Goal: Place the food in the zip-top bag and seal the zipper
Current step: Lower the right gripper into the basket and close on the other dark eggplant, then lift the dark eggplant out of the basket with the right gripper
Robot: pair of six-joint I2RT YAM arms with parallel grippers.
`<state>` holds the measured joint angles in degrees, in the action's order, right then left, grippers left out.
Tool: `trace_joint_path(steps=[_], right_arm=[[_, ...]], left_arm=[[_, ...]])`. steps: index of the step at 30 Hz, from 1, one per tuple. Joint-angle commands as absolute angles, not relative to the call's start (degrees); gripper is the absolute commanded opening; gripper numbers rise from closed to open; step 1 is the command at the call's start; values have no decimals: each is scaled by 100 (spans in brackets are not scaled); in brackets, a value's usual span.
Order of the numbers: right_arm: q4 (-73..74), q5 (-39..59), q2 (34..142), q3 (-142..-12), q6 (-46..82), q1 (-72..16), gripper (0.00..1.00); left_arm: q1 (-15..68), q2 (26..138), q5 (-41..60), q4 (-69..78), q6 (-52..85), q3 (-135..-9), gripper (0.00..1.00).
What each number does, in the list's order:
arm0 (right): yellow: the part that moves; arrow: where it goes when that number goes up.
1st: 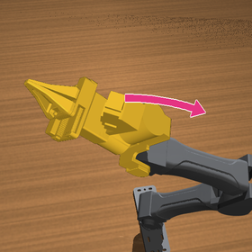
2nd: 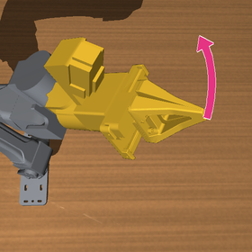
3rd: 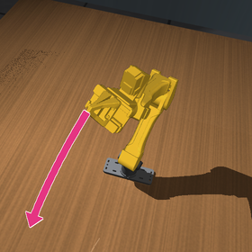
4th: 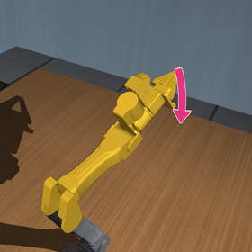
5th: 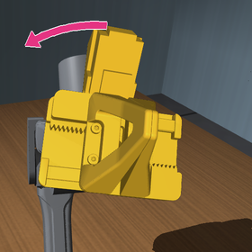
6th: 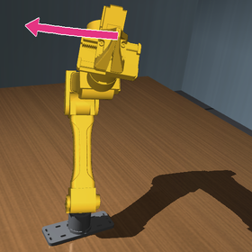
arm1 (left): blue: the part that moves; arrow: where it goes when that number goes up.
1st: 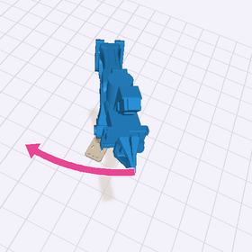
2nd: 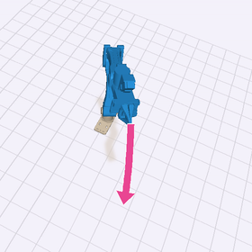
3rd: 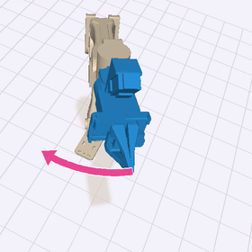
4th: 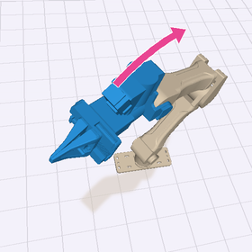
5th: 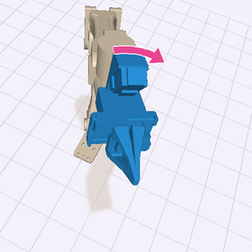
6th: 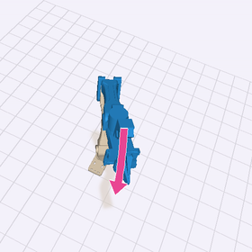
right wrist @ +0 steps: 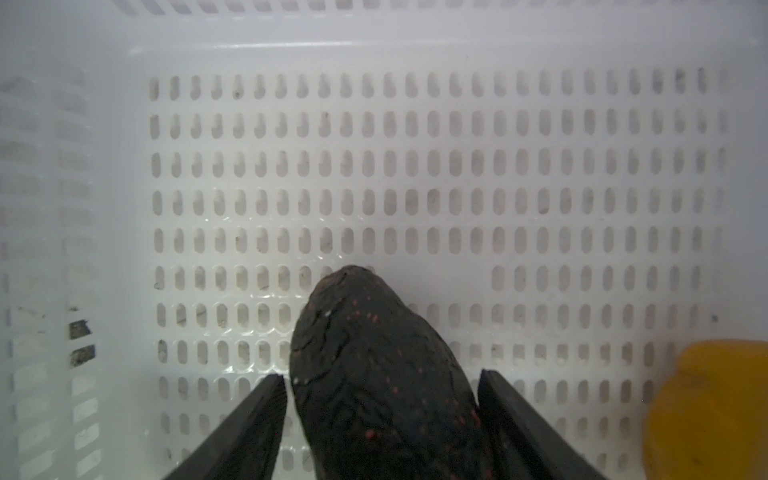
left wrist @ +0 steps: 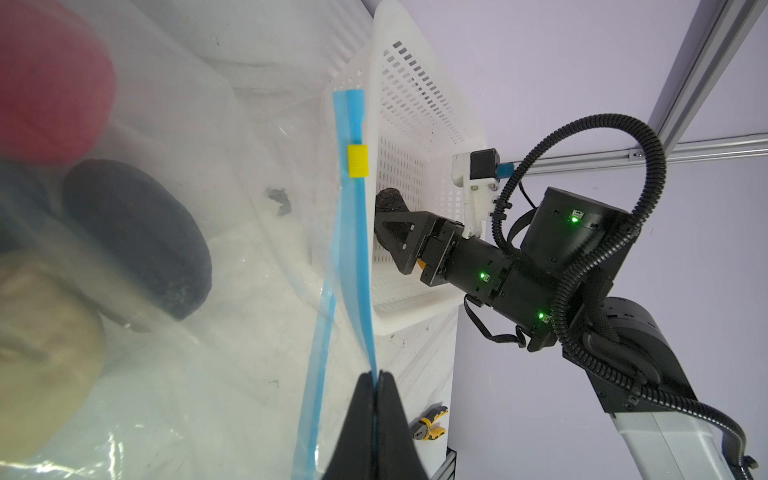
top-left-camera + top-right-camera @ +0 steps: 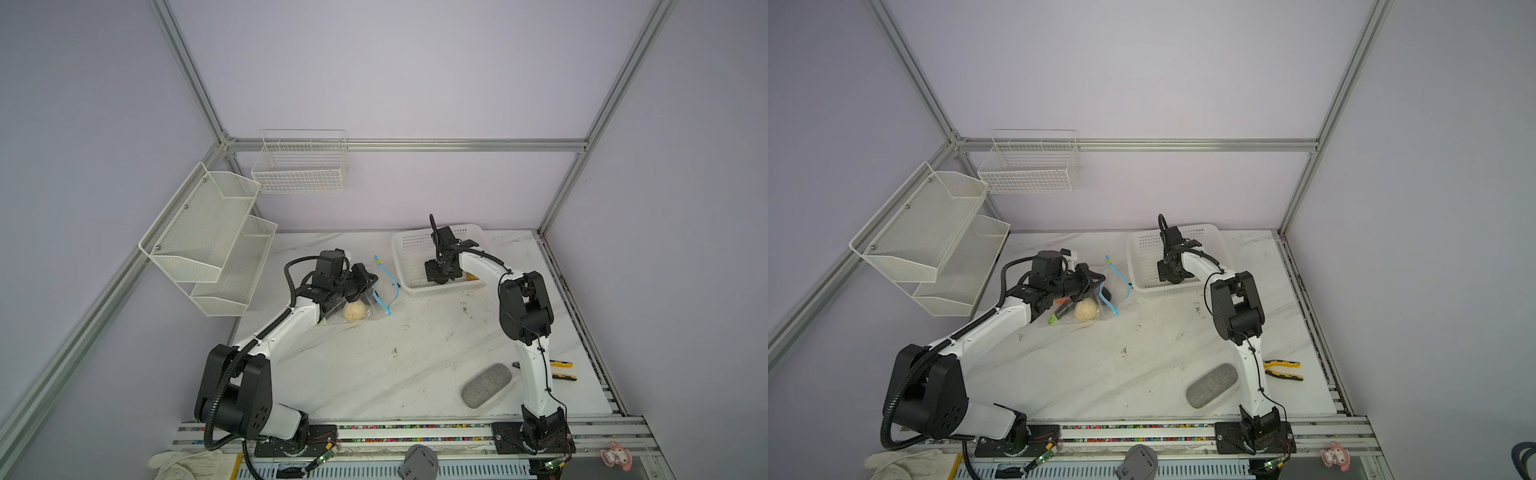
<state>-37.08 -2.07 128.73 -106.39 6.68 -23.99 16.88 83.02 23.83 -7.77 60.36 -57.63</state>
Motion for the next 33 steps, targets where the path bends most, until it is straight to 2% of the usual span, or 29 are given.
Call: trace_joint_path(steps=[1,7,33], right_arm=[[-3730,-191,12887,-10613,592,-2373,74],[-3735,-178,12849,-10645,605,-2372,69],[-3323,-108,12360,-10607,720,-2349,61]], left_arm=[[1705,8277,2452,-604,5906,-6025,0],[1702,8271,2458,-604,5919,-6018,0],[1712,8269,2435,-603,5924,-6004,0]])
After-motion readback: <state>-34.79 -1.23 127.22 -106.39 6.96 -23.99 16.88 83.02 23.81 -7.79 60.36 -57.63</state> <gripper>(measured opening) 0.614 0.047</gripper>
